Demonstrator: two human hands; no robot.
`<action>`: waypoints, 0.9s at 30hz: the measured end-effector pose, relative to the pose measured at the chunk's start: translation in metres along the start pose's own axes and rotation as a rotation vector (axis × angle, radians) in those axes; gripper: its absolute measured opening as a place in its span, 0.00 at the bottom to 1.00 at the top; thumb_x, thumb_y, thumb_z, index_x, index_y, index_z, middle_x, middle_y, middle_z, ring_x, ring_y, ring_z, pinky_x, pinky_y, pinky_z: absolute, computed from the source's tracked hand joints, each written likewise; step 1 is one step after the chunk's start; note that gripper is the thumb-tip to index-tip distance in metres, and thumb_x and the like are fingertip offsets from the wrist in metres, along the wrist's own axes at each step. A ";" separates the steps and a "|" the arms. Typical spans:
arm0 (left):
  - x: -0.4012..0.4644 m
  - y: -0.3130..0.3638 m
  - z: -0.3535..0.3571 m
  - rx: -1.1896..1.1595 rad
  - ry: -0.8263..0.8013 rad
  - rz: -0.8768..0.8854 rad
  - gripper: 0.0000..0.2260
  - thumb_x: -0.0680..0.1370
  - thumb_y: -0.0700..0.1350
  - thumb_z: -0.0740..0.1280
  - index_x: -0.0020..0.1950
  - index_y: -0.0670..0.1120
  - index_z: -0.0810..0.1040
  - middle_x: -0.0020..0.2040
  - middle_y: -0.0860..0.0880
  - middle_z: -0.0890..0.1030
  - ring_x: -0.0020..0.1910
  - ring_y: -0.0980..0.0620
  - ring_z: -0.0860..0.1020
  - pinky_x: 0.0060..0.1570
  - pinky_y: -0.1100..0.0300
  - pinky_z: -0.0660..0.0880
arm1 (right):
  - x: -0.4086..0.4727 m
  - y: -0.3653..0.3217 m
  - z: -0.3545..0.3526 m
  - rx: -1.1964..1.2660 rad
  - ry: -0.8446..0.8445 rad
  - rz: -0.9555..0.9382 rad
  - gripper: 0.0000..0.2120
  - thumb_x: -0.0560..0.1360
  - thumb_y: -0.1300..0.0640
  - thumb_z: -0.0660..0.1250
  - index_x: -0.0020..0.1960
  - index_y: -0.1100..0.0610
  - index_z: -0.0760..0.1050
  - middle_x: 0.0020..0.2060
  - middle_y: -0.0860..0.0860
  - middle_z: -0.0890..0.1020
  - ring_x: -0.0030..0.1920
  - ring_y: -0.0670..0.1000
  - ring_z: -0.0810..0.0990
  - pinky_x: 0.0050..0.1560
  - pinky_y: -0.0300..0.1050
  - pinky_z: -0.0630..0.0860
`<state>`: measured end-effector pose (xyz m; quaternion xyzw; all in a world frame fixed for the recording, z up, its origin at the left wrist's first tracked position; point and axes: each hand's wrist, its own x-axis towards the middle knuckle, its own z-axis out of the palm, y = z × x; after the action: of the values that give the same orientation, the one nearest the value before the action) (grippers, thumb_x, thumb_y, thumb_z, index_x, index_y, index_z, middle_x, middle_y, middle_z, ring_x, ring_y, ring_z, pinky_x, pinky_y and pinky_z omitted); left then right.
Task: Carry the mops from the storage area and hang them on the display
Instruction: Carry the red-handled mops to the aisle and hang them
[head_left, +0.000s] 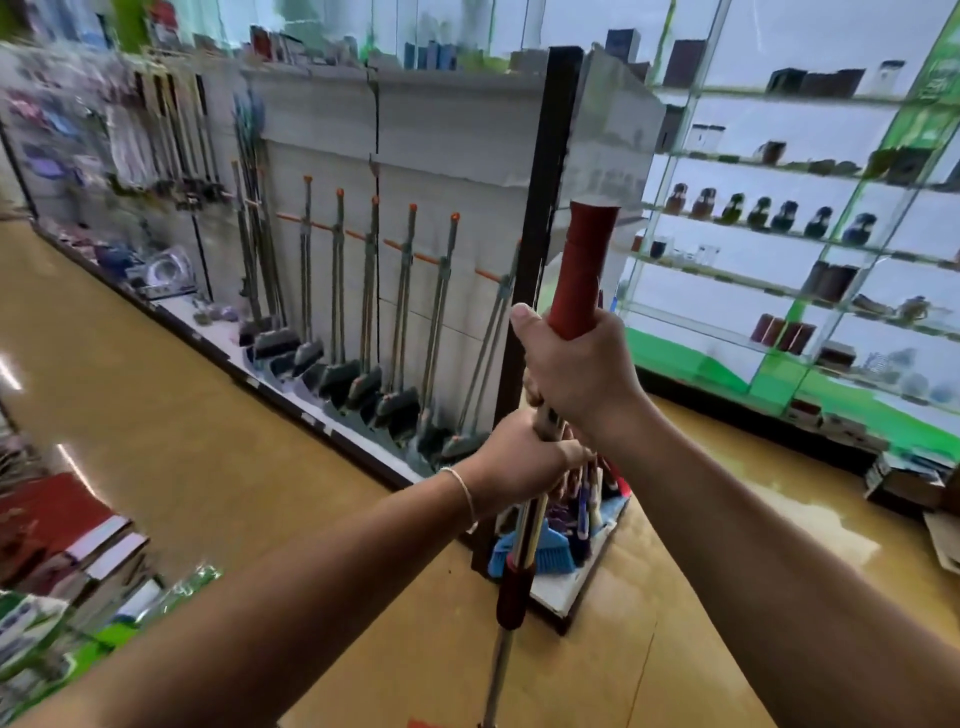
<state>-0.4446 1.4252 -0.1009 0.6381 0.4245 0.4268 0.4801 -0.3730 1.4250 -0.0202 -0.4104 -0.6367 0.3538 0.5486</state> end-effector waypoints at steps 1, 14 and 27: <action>0.008 -0.002 -0.008 0.018 -0.005 0.004 0.08 0.74 0.38 0.67 0.36 0.43 0.74 0.29 0.48 0.70 0.28 0.53 0.70 0.34 0.55 0.70 | 0.011 0.005 0.005 0.010 -0.009 -0.006 0.15 0.78 0.53 0.70 0.36 0.55 0.70 0.24 0.51 0.71 0.26 0.55 0.71 0.32 0.53 0.73; 0.145 -0.055 -0.124 0.056 0.151 -0.040 0.08 0.74 0.37 0.65 0.35 0.44 0.74 0.28 0.47 0.71 0.30 0.47 0.71 0.36 0.51 0.71 | 0.176 0.084 0.080 0.181 -0.229 -0.062 0.12 0.78 0.55 0.70 0.40 0.59 0.71 0.25 0.49 0.71 0.25 0.53 0.71 0.33 0.55 0.75; 0.267 -0.075 -0.251 0.140 0.469 -0.131 0.07 0.76 0.39 0.66 0.41 0.35 0.75 0.31 0.44 0.72 0.31 0.47 0.73 0.37 0.52 0.73 | 0.347 0.125 0.174 0.346 -0.493 -0.063 0.14 0.77 0.55 0.71 0.36 0.55 0.70 0.23 0.47 0.71 0.23 0.48 0.70 0.28 0.46 0.72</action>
<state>-0.6201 1.7557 -0.0936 0.5244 0.5932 0.5007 0.3499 -0.5493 1.7921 -0.0166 -0.1927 -0.6935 0.5286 0.4500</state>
